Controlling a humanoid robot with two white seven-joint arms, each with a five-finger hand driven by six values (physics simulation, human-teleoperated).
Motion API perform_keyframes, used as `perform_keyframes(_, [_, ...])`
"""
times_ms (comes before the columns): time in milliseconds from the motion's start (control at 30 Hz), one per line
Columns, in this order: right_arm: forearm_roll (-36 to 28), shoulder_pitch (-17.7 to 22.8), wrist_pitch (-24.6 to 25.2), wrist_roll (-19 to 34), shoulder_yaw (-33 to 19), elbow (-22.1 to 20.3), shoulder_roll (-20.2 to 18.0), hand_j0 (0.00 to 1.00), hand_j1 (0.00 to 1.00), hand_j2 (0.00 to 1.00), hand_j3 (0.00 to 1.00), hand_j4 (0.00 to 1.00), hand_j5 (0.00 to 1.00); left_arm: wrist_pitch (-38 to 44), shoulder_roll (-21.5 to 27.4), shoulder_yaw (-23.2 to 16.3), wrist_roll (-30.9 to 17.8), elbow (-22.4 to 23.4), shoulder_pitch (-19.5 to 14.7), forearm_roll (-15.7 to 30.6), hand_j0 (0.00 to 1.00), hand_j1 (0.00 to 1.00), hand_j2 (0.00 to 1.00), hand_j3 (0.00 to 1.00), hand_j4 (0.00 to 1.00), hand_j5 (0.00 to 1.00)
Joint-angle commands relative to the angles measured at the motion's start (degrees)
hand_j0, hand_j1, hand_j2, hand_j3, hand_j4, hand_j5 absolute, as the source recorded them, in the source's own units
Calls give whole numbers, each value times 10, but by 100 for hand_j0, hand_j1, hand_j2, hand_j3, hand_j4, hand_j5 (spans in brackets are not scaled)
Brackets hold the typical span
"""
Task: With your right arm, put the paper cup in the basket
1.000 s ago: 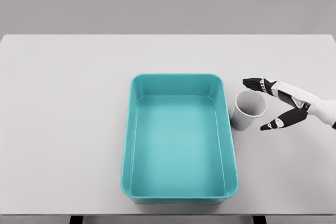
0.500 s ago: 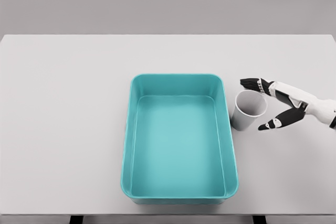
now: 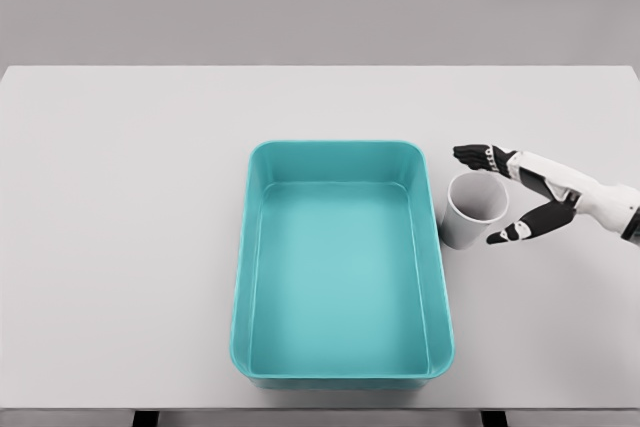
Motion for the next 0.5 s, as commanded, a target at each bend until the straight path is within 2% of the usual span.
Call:
perform_keyframes(0, [-2, 1, 1, 0, 2, -1, 2, 100, 100, 100, 100, 100, 100, 0, 0, 0, 0, 0, 0, 0, 100, 100, 100, 100, 100, 100])
perform_keyframes(467, [0, -2, 1, 0, 15, -1, 11, 100, 100, 100, 100, 100, 100, 0, 0, 0, 0, 0, 0, 0, 100, 100, 100, 100, 100, 100])
